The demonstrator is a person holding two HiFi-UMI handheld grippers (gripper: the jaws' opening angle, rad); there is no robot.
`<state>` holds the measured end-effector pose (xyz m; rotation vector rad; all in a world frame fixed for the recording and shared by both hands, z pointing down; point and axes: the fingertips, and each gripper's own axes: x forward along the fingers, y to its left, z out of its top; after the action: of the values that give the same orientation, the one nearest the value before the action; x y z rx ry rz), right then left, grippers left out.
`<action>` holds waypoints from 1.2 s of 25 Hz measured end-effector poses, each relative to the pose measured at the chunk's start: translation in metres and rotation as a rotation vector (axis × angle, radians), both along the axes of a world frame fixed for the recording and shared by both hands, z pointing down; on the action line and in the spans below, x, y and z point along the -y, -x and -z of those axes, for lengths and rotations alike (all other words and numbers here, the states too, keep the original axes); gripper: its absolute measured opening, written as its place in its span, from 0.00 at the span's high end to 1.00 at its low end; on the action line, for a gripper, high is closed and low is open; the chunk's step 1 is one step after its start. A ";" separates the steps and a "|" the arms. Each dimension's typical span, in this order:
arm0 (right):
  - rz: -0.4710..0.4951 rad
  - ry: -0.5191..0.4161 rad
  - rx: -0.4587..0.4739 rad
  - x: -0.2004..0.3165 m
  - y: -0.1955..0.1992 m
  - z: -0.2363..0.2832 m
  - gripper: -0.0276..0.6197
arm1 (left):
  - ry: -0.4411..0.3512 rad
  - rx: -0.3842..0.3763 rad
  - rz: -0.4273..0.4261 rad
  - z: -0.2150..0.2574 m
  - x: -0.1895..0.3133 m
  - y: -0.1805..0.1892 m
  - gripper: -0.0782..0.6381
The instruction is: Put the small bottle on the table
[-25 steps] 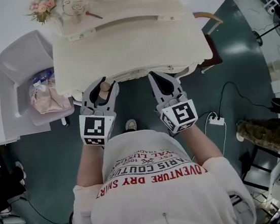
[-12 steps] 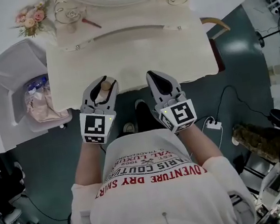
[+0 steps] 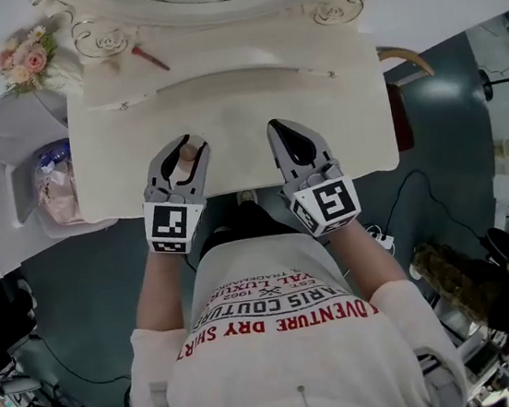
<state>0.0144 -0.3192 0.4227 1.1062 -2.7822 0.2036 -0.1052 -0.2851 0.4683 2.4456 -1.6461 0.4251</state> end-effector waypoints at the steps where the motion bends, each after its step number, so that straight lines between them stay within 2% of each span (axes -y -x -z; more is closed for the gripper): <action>1: 0.005 0.008 0.000 0.009 -0.003 -0.005 0.96 | 0.007 0.002 0.006 -0.008 0.008 -0.002 0.70; 9: 0.041 0.069 -0.015 0.065 -0.009 -0.053 0.96 | 0.062 0.006 0.040 -0.064 0.059 -0.008 0.70; 17: 0.073 0.109 -0.045 0.086 0.001 -0.084 0.96 | 0.102 0.036 0.005 -0.111 0.084 -0.011 0.70; 25: 0.064 0.138 -0.066 0.091 0.008 -0.101 0.96 | 0.106 -0.002 0.005 -0.128 0.093 -0.003 0.70; 30: 0.039 0.156 -0.085 0.093 0.011 -0.109 0.96 | 0.082 -0.022 -0.010 -0.128 0.097 0.003 0.70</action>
<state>0.0038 -0.4125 0.5319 0.9987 -2.6587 0.3535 -0.1081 -0.3816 0.5965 2.3919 -1.5758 0.4563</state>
